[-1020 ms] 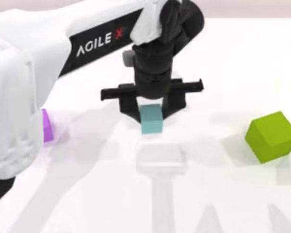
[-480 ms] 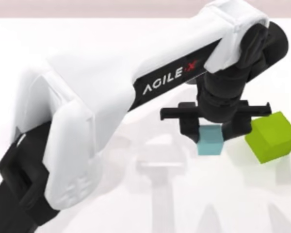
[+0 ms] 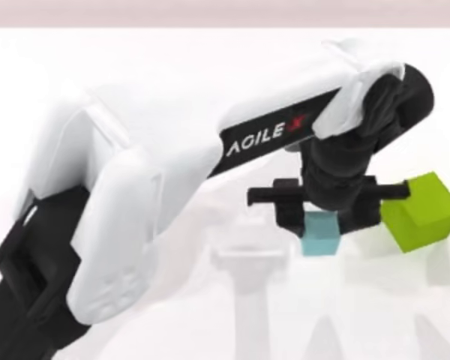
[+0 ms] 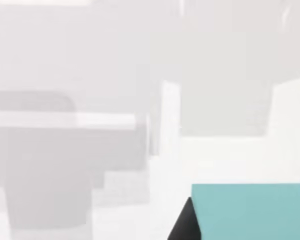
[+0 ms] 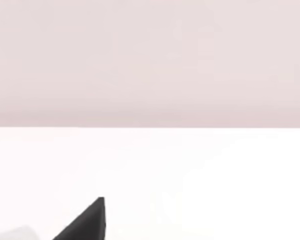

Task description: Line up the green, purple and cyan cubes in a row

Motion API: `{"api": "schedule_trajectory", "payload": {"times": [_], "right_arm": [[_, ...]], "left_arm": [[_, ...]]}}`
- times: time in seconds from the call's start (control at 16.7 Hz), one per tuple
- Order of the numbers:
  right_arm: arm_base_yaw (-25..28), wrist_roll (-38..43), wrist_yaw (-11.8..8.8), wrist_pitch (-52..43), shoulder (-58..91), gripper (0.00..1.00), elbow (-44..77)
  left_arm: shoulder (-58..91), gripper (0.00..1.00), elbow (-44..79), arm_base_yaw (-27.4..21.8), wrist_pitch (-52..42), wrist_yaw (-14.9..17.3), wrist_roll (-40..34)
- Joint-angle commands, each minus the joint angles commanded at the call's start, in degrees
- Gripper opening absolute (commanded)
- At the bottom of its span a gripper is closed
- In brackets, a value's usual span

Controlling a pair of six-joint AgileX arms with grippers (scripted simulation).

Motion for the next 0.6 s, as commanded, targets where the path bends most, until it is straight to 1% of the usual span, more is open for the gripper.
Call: {"api": "schedule_trajectory", "payload": {"times": [0.24, 0.48, 0.6], "right_arm": [[0.00, 0.00, 0.00, 0.00, 0.00, 1.00, 0.00], [0.00, 0.00, 0.00, 0.00, 0.00, 1.00, 0.00], [0.00, 0.00, 0.00, 0.00, 0.00, 1.00, 0.00]], "left_arm": [[-0.03, 0.00, -7.24, -0.28, 7.17, -0.02, -0.04], [-0.01, 0.00, -7.67, -0.32, 7.61, -0.03, -0.06], [-0.01, 0.15, -7.67, -0.32, 7.61, -0.03, -0.06]]}}
